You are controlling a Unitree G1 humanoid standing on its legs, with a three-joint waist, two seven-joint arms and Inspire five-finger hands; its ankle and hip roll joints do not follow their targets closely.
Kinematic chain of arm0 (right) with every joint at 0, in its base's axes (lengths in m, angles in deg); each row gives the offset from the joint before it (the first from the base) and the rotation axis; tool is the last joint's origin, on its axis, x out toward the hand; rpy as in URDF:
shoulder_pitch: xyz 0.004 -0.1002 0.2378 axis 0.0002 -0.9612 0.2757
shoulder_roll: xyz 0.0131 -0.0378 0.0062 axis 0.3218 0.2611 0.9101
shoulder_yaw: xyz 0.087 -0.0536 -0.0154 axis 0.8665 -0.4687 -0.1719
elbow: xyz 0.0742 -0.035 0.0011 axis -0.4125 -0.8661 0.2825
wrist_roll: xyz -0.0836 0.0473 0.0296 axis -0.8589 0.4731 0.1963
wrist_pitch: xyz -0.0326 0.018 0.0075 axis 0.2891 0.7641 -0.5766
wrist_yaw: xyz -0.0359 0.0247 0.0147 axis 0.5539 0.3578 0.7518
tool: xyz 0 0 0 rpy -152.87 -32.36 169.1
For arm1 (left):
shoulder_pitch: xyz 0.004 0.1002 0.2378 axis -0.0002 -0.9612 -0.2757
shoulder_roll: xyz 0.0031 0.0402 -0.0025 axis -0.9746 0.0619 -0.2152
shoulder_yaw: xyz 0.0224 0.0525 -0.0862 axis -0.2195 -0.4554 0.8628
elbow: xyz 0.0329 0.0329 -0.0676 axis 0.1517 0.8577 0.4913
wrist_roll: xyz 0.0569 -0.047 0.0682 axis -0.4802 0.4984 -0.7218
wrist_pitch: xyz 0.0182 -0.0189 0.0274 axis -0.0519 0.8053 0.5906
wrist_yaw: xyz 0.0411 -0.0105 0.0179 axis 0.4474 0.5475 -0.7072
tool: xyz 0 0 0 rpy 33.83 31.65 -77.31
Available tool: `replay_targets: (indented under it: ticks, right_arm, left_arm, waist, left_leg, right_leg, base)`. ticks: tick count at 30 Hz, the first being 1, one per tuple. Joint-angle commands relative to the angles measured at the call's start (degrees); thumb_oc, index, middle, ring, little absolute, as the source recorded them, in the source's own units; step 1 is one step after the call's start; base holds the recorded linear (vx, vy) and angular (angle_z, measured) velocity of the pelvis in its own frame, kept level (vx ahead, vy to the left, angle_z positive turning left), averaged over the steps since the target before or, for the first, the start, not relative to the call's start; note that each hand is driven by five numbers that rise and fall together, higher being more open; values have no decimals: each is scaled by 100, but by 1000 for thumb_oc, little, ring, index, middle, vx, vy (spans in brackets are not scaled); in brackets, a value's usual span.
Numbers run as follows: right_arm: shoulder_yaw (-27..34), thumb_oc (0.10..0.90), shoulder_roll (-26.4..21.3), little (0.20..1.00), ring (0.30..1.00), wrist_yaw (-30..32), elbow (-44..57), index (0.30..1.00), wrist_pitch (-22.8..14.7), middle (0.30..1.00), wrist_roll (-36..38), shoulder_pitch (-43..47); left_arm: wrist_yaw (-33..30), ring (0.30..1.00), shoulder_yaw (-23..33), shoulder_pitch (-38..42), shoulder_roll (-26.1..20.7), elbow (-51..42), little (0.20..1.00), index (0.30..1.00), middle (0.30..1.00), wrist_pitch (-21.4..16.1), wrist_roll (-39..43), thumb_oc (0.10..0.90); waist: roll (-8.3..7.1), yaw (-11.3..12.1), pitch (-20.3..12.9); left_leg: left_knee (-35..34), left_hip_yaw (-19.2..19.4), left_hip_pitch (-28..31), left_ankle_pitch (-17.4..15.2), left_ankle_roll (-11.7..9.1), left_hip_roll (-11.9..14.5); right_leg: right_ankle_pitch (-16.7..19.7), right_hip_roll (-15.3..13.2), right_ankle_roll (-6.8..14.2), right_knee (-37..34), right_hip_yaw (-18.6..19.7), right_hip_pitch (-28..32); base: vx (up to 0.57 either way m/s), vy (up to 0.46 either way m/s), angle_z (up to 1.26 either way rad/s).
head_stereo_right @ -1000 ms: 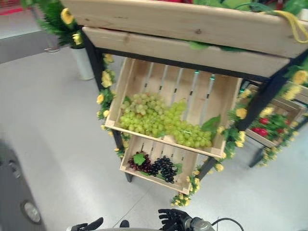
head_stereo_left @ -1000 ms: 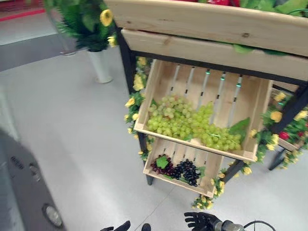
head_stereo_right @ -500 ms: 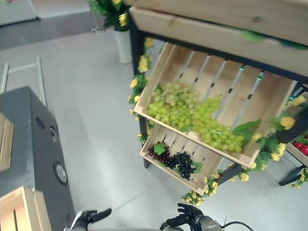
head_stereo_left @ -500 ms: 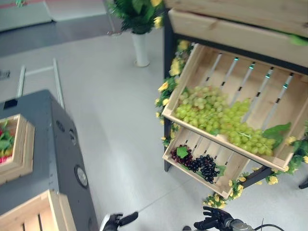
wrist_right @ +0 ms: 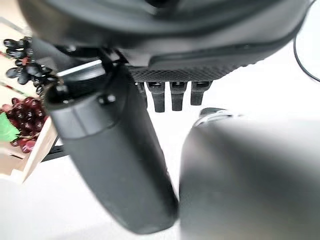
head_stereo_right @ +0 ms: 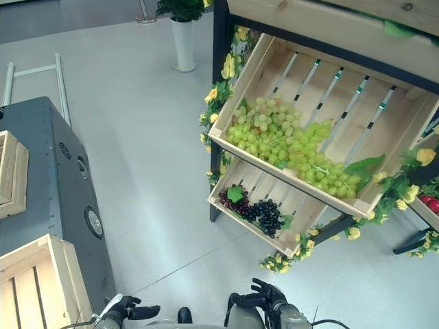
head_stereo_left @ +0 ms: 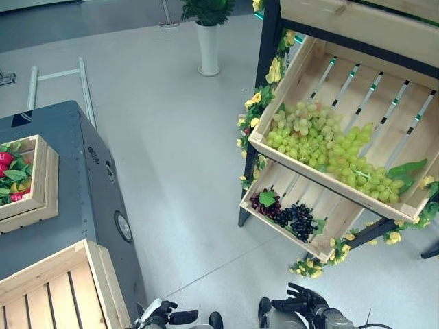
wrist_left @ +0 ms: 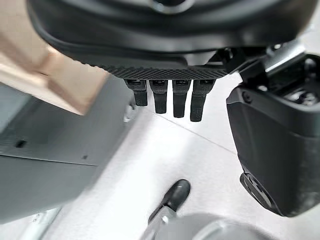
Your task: Pick up the fruits from the basket on one side to the basket on the other side
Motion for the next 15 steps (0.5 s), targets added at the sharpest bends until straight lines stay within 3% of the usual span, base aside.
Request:
replay_targets:
  ticks: [1, 5, 7, 8, 11, 13, 14, 15]
  right_arm:
    - [-86, 800, 1, 900, 900, 318, -229, 900, -193, 900, -342, -275]
    - [-218, 800, 73, 900, 900, 218, -236, 900, -214, 900, -469, -239]
    - [-401, 800, 53, 900, 900, 138, -107, 900, -187, 900, -662, -115]
    - [-559, 800, 39, 900, 900, 82, -16, 900, -155, 900, -782, -15]
    - [-829, 800, -25, 900, 900, -81, 72, 900, 45, 900, -971, 116]
    - [-889, 800, -81, 900, 900, -49, 60, 900, 141, 900, -922, 139]
    - [-890, 800, -95, 900, 900, -17, 44, 900, 156, 900, -880, 151]
    - [-874, 800, -119, 900, 900, 61, 14, 900, 186, 900, -759, 183]
  left_arm:
    - [-37, 900, -31, 138, -56, 133, 900, 900, 900, -98, 288, 800]
    - [-44, 900, -77, 238, 31, 126, 900, 900, 900, -95, 426, 800]
    - [-395, 900, 9, 285, 54, 88, 900, 900, 900, -225, 832, 800]
    - [-559, 900, 182, 299, 88, 72, 900, 900, 900, -359, 1430, 800]
    - [-609, 900, 777, 243, 246, 42, 900, 900, 900, -533, 2317, 800]
    - [-620, 900, 946, 205, 368, 92, 900, 900, 900, -752, 2285, 800]
    - [-611, 900, 954, 201, 400, 100, 900, 900, 900, -813, 2130, 800]
    - [-578, 900, 931, 203, 457, 111, 900, 900, 900, -877, 1728, 800]
  waist:
    - [134, -38, -367]
    - [86, 60, -534]
    - [19, 206, -547]
    - [-32, 303, -537]
    - [-241, 494, -500]
    - [-395, 615, -401]
    - [-427, 654, -372]
    - [-484, 686, -331]
  left_leg:
    - [-36, -727, -38, -625, -11, -413]
    - [-36, -832, -209, -494, -194, -236]
    - [-36, -645, -369, -405, -353, -80]
    - [-36, -552, -435, -351, -455, 22]
    - [18, -417, -655, -93, -710, 291]
    - [541, -492, -1127, 21, -839, 346]
    - [743, -524, -1188, -44, -826, 303]
    - [1413, -461, -1296, -343, -732, 230]
  right_leg:
    - [-149, 176, -94, -333, 492, 635]
    - [-438, 206, -125, -1619, 698, 1324]
    - [-457, 139, -131, -2043, 340, 1530]
    - [-423, 135, -148, -2281, 197, 1659]
    - [-229, 301, -340, -2877, 112, 1789]
    - [-180, 312, -460, -2877, 5, 1810]
    - [-170, 301, -483, -2877, -47, 1829]
    - [-146, 267, -530, -2877, -105, 1836]
  base:
    - [-107, -194, 16]
    - [-188, -346, 19]
    - [-261, -430, 19]
    - [-249, -463, 8]
    - [-248, -486, -9]
    - [-273, -361, 20]
    - [-257, -297, 58]
    - [-199, -180, 61]
